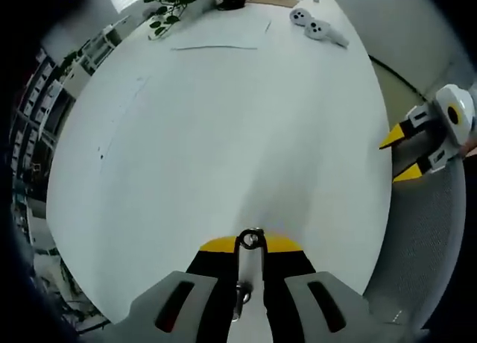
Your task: Place the washer onto the threaded stud by aligning its center hole with the stud, sliding it down to the base, and recovering from edge contact or off-axis alignment until the washer reaches the visible bottom stop.
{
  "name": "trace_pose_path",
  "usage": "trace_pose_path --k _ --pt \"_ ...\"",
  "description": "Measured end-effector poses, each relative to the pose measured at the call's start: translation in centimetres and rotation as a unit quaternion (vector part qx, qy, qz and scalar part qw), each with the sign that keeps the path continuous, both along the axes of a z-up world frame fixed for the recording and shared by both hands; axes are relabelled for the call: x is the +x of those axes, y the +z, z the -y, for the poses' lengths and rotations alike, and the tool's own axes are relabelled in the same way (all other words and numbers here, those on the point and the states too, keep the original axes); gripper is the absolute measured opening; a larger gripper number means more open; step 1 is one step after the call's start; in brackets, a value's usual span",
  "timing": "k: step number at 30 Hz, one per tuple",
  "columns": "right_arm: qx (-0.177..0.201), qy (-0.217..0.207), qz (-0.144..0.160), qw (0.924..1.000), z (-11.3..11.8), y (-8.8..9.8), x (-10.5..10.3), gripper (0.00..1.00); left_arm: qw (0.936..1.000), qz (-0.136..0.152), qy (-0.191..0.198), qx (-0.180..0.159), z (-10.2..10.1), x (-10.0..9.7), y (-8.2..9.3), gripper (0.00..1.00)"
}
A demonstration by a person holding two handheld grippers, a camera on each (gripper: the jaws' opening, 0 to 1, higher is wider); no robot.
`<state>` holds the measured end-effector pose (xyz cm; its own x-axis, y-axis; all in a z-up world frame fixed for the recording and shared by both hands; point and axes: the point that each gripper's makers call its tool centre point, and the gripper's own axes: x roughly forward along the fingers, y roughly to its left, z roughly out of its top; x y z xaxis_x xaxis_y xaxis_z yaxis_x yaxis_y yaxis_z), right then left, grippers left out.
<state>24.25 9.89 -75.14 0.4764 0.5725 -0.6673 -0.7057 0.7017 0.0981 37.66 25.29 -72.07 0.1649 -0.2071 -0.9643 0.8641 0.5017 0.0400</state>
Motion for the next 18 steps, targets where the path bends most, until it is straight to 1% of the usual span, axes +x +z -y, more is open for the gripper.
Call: trace_pose_path --k 5,10,12,18 --pt "-0.001 -0.002 0.000 1.0000 0.1 0.0 0.0 0.32 0.9999 -0.004 -0.011 0.007 -0.1 -0.4 -0.5 0.09" --pt "-0.003 -0.005 0.002 1.0000 0.2 0.0 0.1 0.32 0.9998 -0.006 -0.014 0.011 -0.5 -0.6 -1.1 0.09" --pt "-0.002 -0.007 0.002 1.0000 0.2 0.0 0.2 0.32 0.9998 -0.012 -0.010 0.014 -0.8 -0.7 -1.4 0.09" --pt "-0.003 -0.009 0.003 0.9999 0.3 0.0 0.3 0.32 0.9999 -0.006 -0.013 0.009 -0.7 -0.7 -1.5 0.09"
